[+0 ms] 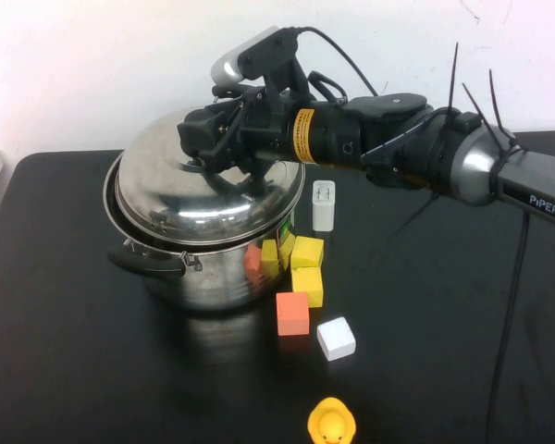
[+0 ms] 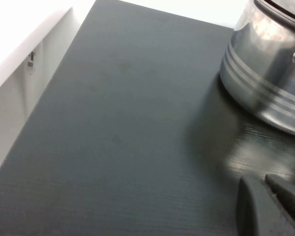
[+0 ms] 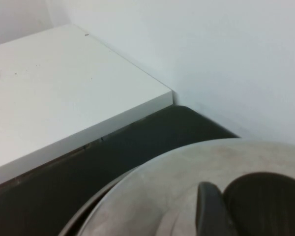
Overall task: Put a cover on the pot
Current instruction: Place the pot lid on the pot
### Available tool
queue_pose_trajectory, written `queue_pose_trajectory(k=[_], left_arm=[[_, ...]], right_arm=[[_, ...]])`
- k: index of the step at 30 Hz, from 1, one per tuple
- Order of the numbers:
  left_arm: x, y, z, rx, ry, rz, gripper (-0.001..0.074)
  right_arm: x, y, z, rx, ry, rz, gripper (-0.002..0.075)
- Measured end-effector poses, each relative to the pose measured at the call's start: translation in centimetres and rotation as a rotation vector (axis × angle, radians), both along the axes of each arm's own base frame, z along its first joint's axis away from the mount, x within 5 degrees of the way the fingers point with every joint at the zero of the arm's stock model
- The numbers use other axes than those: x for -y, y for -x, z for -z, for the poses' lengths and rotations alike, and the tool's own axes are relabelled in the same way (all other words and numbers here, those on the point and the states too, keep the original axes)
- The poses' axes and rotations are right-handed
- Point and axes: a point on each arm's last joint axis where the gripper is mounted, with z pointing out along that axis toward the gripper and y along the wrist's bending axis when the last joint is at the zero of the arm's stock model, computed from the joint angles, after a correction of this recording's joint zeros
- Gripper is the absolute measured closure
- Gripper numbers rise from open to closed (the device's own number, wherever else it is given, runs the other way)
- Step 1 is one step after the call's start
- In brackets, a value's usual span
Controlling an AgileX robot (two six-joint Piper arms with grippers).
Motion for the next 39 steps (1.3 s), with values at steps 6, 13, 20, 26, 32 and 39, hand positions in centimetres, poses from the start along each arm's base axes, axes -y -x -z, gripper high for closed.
queue_pose_trajectory(k=[6, 13, 20, 26, 32, 39], left_arm=[[0.0, 0.0, 0.0, 0.0, 0.0, 0.0, 0.0735], [0.0, 0.0, 0.0, 0.0, 0.0, 0.0, 0.0735], [0.0, 0.0, 0.0, 0.0, 0.004, -0.001, 0.0735], [0.0, 0.0, 0.0, 0.0, 0.002, -0.001, 0.0735], [0.0, 0.0, 0.0, 0.0, 0.002, -0.001, 0.0735], [0.0, 0.0, 0.0, 0.0, 0.002, -0.001, 0.0736]], right_arm=[[-0.17, 0.29, 0.0, 0.005, 0.003, -0.039, 0.0372], [-0.25, 0.44, 0.19, 0.013, 0.023, -0.064, 0.0372], [-0.26, 0.46, 0.21, 0.014, 0.026, -0.067, 0.0372], [-0.26, 0.46, 0.21, 0.014, 0.026, -0.067, 0.0372], [-0.26, 0.46, 0.2, 0.012, 0.024, -0.066, 0.0372], [-0.34, 0.52, 0.2, 0.012, 0.023, -0.068, 0.0372]])
